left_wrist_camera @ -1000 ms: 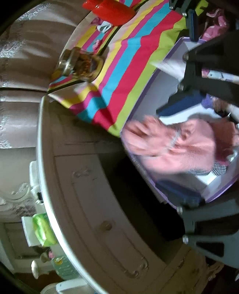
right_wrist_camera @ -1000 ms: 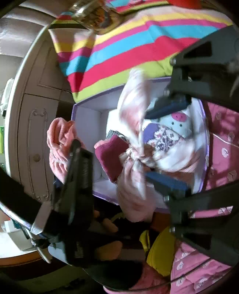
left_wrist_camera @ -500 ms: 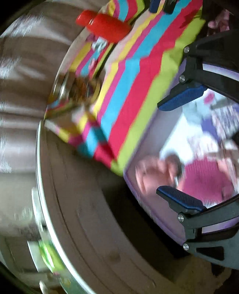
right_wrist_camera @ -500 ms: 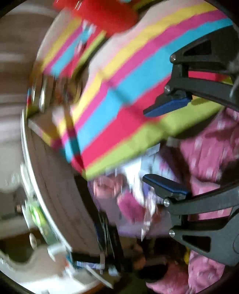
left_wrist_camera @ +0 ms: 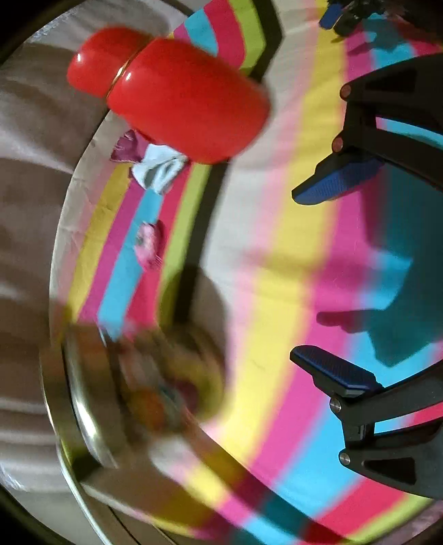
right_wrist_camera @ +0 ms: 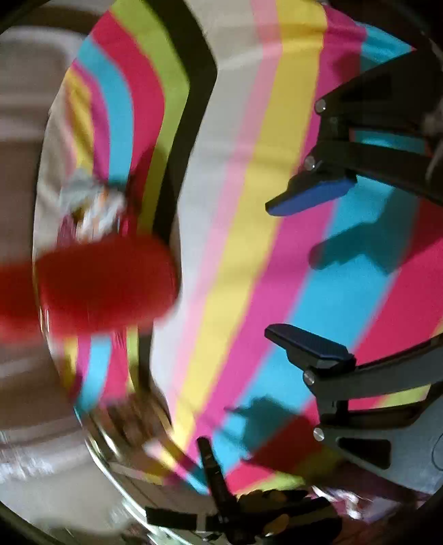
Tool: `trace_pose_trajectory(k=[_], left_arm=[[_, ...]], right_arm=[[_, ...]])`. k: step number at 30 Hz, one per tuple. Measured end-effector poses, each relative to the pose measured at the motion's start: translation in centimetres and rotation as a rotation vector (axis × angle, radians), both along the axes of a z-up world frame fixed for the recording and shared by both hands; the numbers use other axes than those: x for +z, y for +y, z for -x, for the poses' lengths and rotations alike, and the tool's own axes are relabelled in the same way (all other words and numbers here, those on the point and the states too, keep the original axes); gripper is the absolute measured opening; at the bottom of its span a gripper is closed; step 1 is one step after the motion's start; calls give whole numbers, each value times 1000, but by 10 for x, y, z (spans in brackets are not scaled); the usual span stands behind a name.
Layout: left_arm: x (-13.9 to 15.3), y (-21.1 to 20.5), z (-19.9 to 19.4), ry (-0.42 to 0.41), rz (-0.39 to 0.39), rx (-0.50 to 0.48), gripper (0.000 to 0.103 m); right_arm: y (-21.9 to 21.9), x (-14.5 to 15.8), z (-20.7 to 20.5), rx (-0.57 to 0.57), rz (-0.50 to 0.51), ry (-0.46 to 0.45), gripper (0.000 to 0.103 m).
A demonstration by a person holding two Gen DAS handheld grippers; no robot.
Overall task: Organize soft objects
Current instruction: 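Move both tools back over the table toward the remaining items, then grasp the orange-dot cloth with the right tool while the left tool grasps the pink coin purse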
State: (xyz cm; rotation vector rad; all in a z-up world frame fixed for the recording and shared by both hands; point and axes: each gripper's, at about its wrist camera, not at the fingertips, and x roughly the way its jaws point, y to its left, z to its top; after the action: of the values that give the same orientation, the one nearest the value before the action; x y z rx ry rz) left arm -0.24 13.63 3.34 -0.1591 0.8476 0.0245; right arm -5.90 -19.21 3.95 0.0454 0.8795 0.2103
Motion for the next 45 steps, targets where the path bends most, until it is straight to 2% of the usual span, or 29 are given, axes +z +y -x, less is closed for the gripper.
trace_pose_trajectory(k=[5, 9, 12, 16, 17, 21, 23, 26, 27, 28, 31, 34, 35, 38, 40, 44, 45], left_arm=[[-19, -15, -79, 13, -46, -4, 86], [-32, -15, -99, 41, -30, 8, 86], [-33, -17, -101, 41, -25, -5, 90], [-34, -15, -104, 42, -6, -8, 96], [-36, -17, -106, 49, -14, -16, 99], [-37, -25, -108, 73, -63, -26, 102], [-37, -23, -107, 70, -52, -26, 102], [-37, -19, -105, 62, -30, -23, 103], [-36, -19, -105, 61, -28, -22, 103], [-36, -19, -105, 60, -27, -22, 103], [-36, -18, -105, 56, -17, -21, 103], [-36, -17, -104, 51, -4, -20, 103], [-36, -17, -104, 50, -3, -20, 103], [-36, -17, -104, 51, -6, -20, 103], [-36, -18, -104, 51, -6, -20, 103], [-36, -18, -105, 54, -15, -20, 103], [-36, -19, -105, 56, -20, -22, 103]], right_arm=[[-42, -12, -77, -99, -37, -2, 69], [-56, -3, -128, -85, -66, -66, 69], [-58, 14, -169, -9, -34, -159, 69], [-50, 26, -219, 125, -48, -202, 69], [-44, 26, -233, 158, -32, -200, 69], [-18, 17, -276, 283, 18, -170, 67], [-2, 8, -294, 361, 38, -137, 66], [12, -9, -311, 413, 69, -93, 57], [15, -16, -313, 415, 97, -71, 52], [12, -22, -312, 409, 108, -55, 40], [-8, -18, -284, 316, 52, -50, 31], [-33, -4, -232, 226, -30, -46, 31], [-44, -2, -205, 195, -58, -16, 31], [-60, -9, -156, 157, -63, 56, 32], [-71, -18, -141, 106, -50, 100, 34], [-84, -33, -134, 26, -49, 122, 36], [-83, -34, -135, 22, -46, 117, 42]])
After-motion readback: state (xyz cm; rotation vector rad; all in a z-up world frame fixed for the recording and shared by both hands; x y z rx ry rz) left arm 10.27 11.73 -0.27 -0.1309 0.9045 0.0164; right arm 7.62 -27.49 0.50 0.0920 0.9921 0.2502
